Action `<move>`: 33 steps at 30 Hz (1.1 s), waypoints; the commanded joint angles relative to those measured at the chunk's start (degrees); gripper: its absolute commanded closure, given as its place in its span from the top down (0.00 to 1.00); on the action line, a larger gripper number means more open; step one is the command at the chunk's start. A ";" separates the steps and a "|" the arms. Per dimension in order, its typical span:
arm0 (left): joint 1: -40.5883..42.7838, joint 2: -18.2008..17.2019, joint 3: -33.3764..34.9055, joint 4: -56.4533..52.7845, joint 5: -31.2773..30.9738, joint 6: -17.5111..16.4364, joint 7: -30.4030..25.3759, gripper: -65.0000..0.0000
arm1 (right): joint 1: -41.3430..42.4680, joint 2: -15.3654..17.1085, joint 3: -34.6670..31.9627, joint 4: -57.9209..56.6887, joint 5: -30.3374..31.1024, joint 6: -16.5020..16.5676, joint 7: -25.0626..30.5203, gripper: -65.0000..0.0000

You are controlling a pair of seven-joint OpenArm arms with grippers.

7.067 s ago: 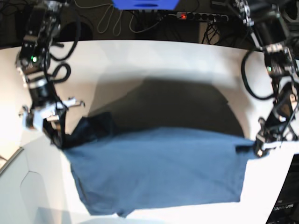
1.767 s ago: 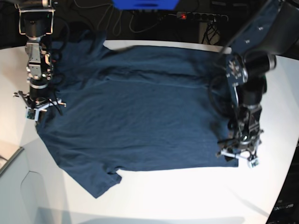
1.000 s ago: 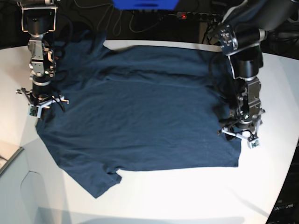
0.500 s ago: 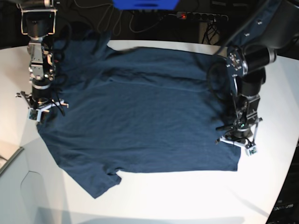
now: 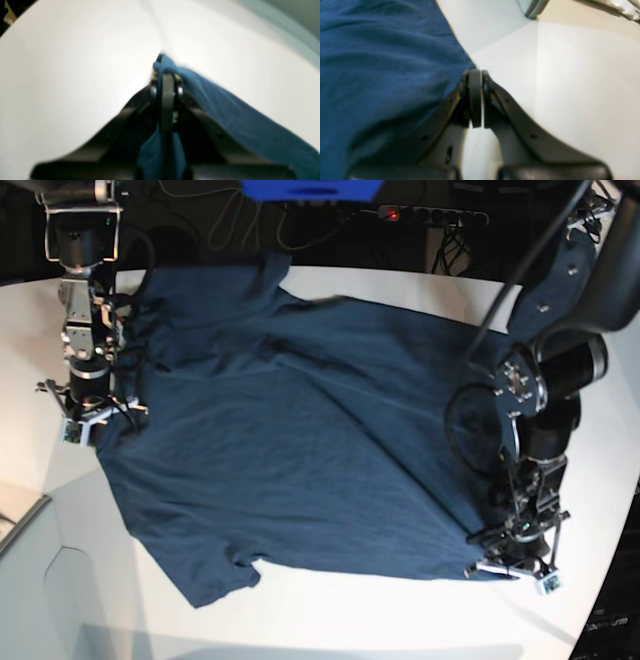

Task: Layout the t-shirt on the table in an organized manner, then fold the t-shirt properly
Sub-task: 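Pull the shirt edges with both grippers to smooth it flat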

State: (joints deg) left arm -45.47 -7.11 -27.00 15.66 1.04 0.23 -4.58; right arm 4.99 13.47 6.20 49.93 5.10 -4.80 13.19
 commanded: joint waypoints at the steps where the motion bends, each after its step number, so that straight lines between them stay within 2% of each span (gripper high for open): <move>1: -2.13 -0.40 0.06 1.26 0.15 -0.19 -1.53 0.04 | 0.50 0.72 0.09 0.92 -0.14 -0.43 1.36 0.00; 7: -1.34 -0.40 -0.03 1.26 0.15 -0.01 -1.18 0.46 | 0.50 0.72 0.09 0.92 -0.14 -0.43 1.36 0.00; 11: 1.21 -0.84 -0.12 1.26 0.15 -0.01 -1.53 0.60 | 0.50 0.72 0.09 1.01 -0.14 -0.35 1.36 0.00; 15: 3.23 -1.54 -0.20 2.23 0.15 -0.01 -1.18 0.63 | -1.43 0.72 0.00 5.58 -0.14 -0.35 1.27 0.00; 18: 7.10 -1.63 -0.20 8.21 0.06 -0.01 -0.92 0.63 | -3.90 0.72 0.00 10.86 -0.14 -0.35 1.27 0.00; 21: 13.87 -1.37 -0.29 19.55 -0.91 -0.27 4.45 0.63 | -7.76 0.72 0.00 15.87 -0.14 -0.35 1.27 0.00; 25: 25.83 -0.84 -0.20 37.57 -9.52 -0.36 12.97 0.63 | -14.18 0.64 0.00 21.58 0.13 -0.35 1.27 0.00; 27: 32.24 -0.93 -0.12 44.87 -13.30 -0.36 16.67 0.63 | -17.70 -0.77 0.00 24.22 0.13 -0.35 1.27 0.00; 33: 44.64 -2.51 -0.20 52.87 -17.87 -0.01 18.51 0.63 | -23.68 -4.38 0.27 28.09 -0.14 5.37 1.27 0.12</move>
State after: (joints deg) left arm 0.08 -8.75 -27.00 67.24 -16.53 0.40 15.42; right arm -19.00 8.38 6.13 76.86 5.13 0.19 12.69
